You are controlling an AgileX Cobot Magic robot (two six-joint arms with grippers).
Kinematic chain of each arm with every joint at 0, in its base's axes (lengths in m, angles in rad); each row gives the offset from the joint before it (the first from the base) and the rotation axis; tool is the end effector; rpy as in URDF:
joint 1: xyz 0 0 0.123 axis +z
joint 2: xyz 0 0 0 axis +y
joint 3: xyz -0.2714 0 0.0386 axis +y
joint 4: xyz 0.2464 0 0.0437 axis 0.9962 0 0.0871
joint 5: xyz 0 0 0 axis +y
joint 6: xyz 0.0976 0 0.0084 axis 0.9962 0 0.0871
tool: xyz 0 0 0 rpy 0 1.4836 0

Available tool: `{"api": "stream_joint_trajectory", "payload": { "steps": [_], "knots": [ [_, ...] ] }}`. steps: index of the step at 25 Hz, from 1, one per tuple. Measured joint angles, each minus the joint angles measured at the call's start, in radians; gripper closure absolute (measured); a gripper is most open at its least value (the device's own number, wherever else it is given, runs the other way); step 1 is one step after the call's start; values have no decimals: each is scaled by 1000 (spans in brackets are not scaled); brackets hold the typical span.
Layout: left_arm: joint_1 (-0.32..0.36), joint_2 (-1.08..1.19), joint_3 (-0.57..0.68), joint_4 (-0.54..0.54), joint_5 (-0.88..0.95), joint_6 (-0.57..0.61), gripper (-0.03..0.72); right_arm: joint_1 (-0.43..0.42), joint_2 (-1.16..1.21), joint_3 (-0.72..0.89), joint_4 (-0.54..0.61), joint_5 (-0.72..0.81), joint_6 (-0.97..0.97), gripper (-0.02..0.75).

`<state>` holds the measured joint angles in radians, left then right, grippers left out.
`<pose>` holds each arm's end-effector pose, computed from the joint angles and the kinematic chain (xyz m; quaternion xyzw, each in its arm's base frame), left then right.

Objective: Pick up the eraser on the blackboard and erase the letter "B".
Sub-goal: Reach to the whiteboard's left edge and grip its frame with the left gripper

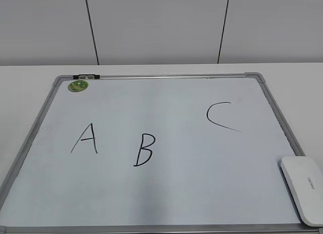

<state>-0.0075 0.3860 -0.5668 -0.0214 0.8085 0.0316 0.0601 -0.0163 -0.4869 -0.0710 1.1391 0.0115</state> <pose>0.0815 -0.0021 0.2977 0.0144 0.8701 -0.0044 0.4927 0.0065 -0.0059 0.2633 -0.0184 0.8715 -0.0179 0.4897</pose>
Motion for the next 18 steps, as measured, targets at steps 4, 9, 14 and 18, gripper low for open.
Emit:
{"api": "stream_joint_trajectory", "payload": {
  "steps": [4,9,14,18],
  "knots": [
    [0,193,-1,-56,-92,0,99,0,0,0,0,0,0,151],
    [0,450,-49,-60,-129,0,99,0,0,0,0,0,0,151],
    [0,724,-167,-60,-112,3,99,0,0,0,0,0,0,151],
    [0,913,-305,-61,-71,16,99,0,0,0,0,0,0,151]
  ]
}}
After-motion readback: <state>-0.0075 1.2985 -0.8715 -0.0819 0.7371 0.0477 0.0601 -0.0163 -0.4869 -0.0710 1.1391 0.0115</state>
